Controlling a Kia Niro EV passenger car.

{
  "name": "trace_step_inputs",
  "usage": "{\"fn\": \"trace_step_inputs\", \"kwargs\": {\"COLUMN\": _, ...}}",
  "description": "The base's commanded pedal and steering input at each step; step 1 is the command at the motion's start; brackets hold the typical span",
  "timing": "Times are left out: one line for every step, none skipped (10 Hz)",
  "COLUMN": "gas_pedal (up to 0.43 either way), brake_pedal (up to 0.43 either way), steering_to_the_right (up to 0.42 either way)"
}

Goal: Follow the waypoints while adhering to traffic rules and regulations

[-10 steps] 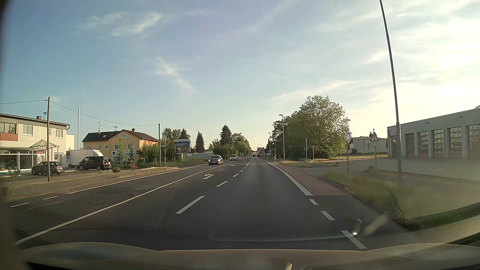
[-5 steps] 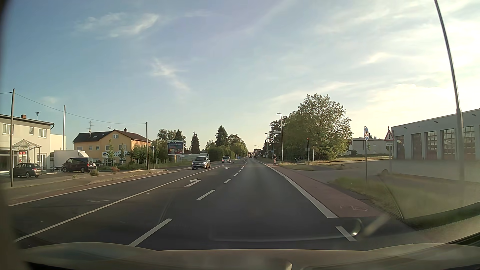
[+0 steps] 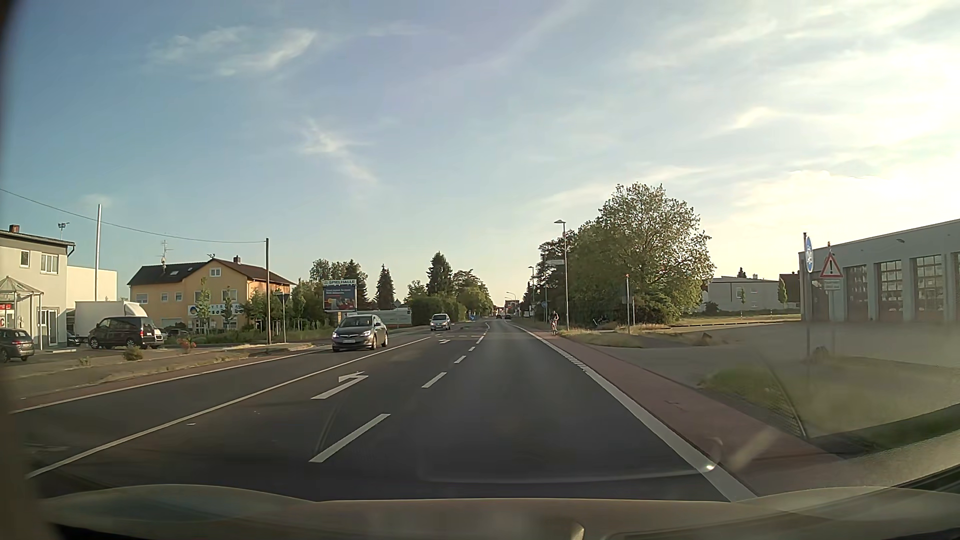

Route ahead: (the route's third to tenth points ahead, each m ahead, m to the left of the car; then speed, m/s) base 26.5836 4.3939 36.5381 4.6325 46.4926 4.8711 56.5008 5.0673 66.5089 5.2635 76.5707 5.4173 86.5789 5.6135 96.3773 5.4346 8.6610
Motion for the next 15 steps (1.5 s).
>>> {"fn": "trace_step_inputs", "kwargs": {"gas_pedal": 0.331, "brake_pedal": 0.03, "steering_to_the_right": 0.004}}
{"fn": "trace_step_inputs", "kwargs": {"gas_pedal": 0.319, "brake_pedal": 0.03, "steering_to_the_right": 0.004}}
{"fn": "trace_step_inputs", "kwargs": {"gas_pedal": 0.319, "brake_pedal": 0.037, "steering_to_the_right": 0.004}}
{"fn": "trace_step_inputs", "kwargs": {"gas_pedal": 0.311, "brake_pedal": 0.03, "steering_to_the_right": 0.003}}
{"fn": "trace_step_inputs", "kwargs": {"gas_pedal": 0.299, "brake_pedal": 0.03, "steering_to_the_right": 0.003}}
{"fn": "trace_step_inputs", "kwargs": {"gas_pedal": 0.28, "brake_pedal": 0.03, "steering_to_the_right": -0.002}}
{"fn": "trace_step_inputs", "kwargs": {"gas_pedal": 0.248, "brake_pedal": 0.037, "steering_to_the_right": -0.006}}
{"fn": "trace_step_inputs", "kwargs": {"gas_pedal": 0.24, "brake_pedal": 0.03, "steering_to_the_right": -0.01}}
{"fn": "trace_step_inputs", "kwargs": {"gas_pedal": 0.22, "brake_pedal": 0.03, "steering_to_the_right": -0.014}}
{"fn": "trace_step_inputs", "kwargs": {"gas_pedal": 0.197, "brake_pedal": 0.03, "steering_to_the_right": -0.016}}
{"fn": "trace_step_inputs", "kwargs": {"gas_pedal": 0.189, "brake_pedal": 0.03, "steering_to_the_right": -0.016}}
{"fn": "trace_step_inputs", "kwargs": {"gas_pedal": 0.177, "brake_pedal": 0.03, "steering_to_the_right": -0.015}}
{"fn": "trace_step_inputs", "kwargs": {"gas_pedal": 0.169, "brake_pedal": 0.03, "steering_to_the_right": -0.015}}
{"fn": "trace_step_inputs", "kwargs": {"gas_pedal": 0.157, "brake_pedal": 0.03, "steering_to_the_right": -0.014}}
{"fn": "trace_step_inputs", "kwargs": {"gas_pedal": 0.157, "brake_pedal": 0.03, "steering_to_the_right": -0.012}}
